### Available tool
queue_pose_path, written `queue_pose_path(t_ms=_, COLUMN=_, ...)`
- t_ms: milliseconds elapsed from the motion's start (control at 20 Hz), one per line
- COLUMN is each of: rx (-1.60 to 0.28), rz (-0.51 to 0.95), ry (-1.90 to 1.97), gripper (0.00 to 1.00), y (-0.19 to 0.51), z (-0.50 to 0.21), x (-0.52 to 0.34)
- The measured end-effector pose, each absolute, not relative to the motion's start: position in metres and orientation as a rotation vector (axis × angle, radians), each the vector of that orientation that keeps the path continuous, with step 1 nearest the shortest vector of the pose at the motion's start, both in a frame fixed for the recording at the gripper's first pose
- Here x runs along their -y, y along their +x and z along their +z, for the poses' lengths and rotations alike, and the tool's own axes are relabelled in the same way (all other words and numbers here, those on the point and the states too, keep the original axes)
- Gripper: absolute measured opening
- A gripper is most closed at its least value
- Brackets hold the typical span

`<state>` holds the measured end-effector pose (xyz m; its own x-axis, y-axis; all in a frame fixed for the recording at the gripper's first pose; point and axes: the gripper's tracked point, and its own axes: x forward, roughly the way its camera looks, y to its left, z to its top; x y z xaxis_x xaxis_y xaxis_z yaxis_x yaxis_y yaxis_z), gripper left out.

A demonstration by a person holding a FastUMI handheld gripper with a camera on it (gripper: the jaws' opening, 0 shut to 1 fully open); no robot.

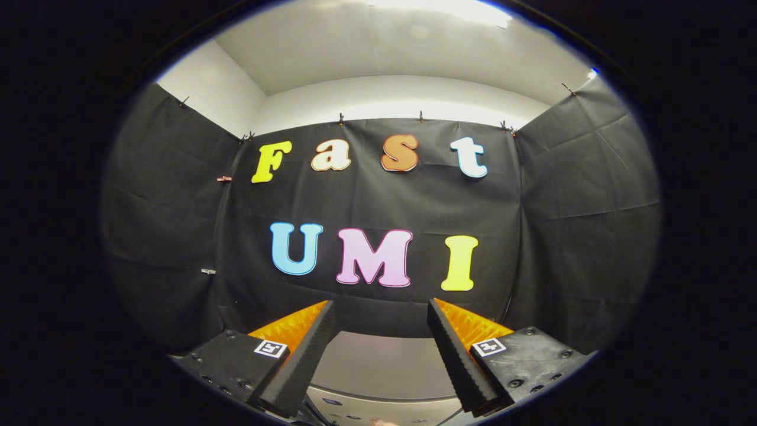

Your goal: Put the clothes into the washing machine and then close the washing machine lid.

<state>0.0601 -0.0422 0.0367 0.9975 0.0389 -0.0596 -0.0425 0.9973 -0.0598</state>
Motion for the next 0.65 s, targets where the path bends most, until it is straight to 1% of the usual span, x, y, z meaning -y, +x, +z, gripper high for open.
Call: queue_pose_path(t_ms=650, rx=-0.062, rz=0.027, ry=-0.073, gripper=0.98, y=0.058, z=0.031, x=0.055)
